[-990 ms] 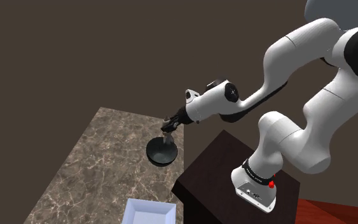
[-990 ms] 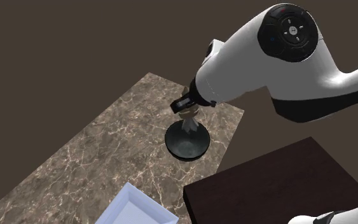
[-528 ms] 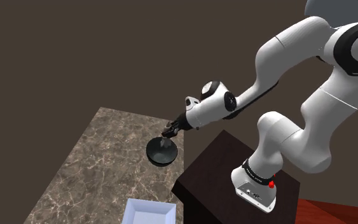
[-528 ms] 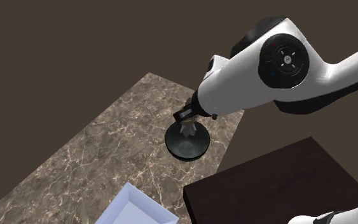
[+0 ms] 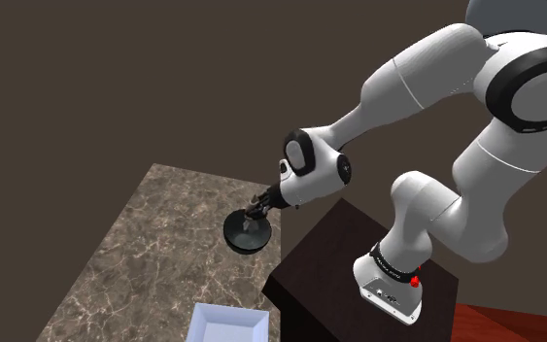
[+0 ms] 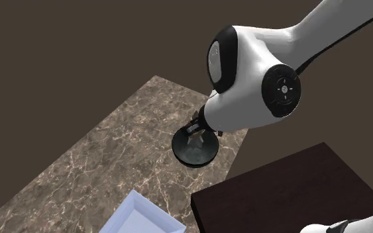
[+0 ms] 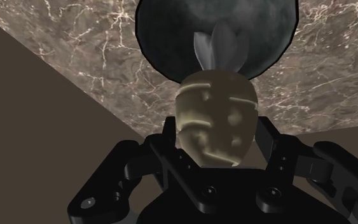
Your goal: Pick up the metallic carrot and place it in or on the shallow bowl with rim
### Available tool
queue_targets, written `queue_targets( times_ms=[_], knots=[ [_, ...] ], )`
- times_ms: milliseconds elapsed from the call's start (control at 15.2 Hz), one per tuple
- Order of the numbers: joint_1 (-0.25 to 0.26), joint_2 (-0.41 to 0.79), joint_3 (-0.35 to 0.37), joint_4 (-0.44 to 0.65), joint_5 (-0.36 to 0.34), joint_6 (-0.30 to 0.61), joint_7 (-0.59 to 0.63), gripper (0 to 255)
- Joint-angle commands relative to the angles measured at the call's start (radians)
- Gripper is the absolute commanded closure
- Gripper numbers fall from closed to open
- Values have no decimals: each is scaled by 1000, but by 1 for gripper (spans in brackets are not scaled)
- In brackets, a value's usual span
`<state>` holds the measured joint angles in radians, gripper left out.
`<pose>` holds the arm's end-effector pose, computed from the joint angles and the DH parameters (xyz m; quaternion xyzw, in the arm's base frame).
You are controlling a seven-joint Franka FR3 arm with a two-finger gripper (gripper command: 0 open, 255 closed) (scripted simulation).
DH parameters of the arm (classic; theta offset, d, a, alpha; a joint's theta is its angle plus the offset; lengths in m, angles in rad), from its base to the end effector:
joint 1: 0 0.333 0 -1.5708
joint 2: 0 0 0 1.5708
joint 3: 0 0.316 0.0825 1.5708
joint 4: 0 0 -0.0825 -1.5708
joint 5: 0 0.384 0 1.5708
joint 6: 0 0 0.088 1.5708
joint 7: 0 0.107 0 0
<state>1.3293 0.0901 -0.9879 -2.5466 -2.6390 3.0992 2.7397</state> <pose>0.3308 0.1523 0.2238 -0.9488 -0.1237 -0.2901 0.0185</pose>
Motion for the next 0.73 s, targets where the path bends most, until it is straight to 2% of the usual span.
queue_targets(
  times_ms=[0, 66, 132, 594, 660],
  knots=[
    [-109, 39, 142, 15, -131, -14, 180, 255],
    [-155, 53, 198, 18, -165, -25, 228, 255],
    [-204, 58, 248, 18, -168, -33, 230, 255],
    [-204, 58, 248, 18, -168, -33, 230, 255],
    [-204, 58, 248, 18, -168, -33, 230, 0]
  ],
)
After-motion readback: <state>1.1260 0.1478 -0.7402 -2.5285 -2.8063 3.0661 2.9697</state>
